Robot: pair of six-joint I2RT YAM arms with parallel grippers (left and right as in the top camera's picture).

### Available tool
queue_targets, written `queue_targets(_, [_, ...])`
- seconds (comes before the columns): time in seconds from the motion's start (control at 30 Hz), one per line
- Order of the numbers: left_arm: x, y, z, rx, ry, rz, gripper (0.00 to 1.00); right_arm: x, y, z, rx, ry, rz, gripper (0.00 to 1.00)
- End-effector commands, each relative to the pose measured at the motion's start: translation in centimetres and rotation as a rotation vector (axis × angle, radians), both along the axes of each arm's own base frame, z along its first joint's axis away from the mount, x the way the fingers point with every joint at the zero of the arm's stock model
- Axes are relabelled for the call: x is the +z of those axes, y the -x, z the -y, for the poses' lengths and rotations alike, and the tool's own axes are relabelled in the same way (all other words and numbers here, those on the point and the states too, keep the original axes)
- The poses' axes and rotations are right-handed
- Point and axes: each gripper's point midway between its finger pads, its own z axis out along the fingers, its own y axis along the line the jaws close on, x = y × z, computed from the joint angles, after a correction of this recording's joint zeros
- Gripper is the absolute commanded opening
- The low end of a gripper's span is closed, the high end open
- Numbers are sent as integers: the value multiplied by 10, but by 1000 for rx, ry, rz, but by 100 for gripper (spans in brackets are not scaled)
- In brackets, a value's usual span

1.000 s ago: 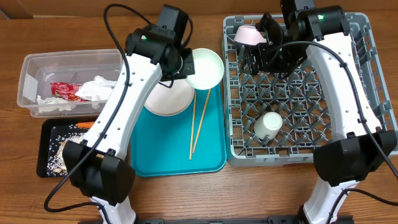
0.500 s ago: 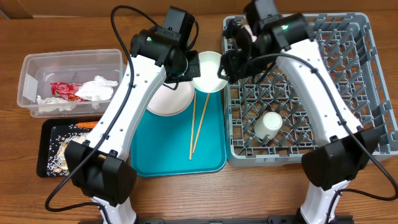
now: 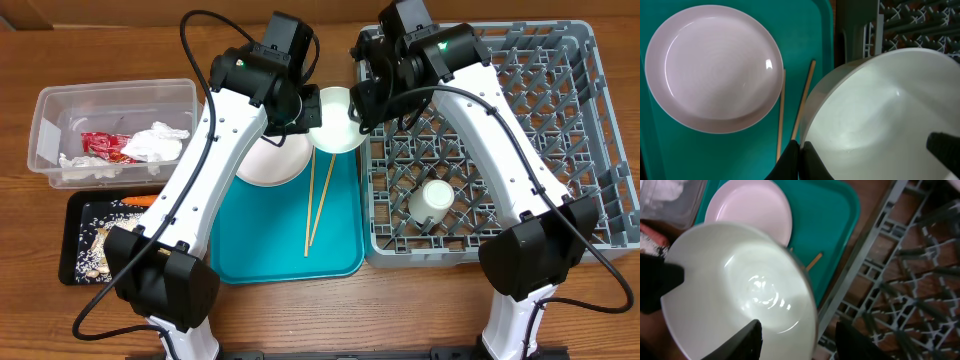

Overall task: Sort waste into correct bins and load items into the dishwasher
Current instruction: 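Lift the white bowl with the left gripper toward the right gripper, then grasp the white bowl rim with the right gripper and open the left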

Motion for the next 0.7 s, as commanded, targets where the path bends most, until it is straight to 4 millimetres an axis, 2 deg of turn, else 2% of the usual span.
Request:
queue_targets(0.0, [3, -3, -1, -17, -14, 21, 4, -1, -11, 8, -30, 43, 41, 50])
queue_targets(0.1, [3, -3, -1, -17, -14, 20, 4, -1, -11, 8, -29, 41, 42, 50])
queue_targets(0.13, [3, -3, -1, -17, -14, 20, 4, -1, -10, 8, -29, 43, 40, 47])
queue_targets(0.17, [3, -3, -1, -17, -15, 20, 4, -2, -10, 8, -29, 44, 37, 41])
queue_targets(0.23, [3, -3, -1, -17, -14, 20, 4, -3, -8, 9, -29, 47, 29, 22])
queue_targets(0.3, [3, -3, -1, -17, -14, 20, 4, -3, -6, 10, -29, 51, 19, 10])
queue_targets(0.47, [4, -3, -1, -17, -13, 23, 4, -6, -1, 12, -28, 61, -4, 10])
queue_targets(0.6, [4, -4, 0, -17, -12, 25, 4, -7, 1, 13, -28, 63, -12, 15])
queue_targets(0.63, [4, -4, 0, -17, -12, 25, 4, -7, 1, 12, -27, 62, -13, 20])
queue_targets(0.67, [4, -4, 0, -17, -12, 25, 4, -7, 1, 12, -27, 62, -14, 22])
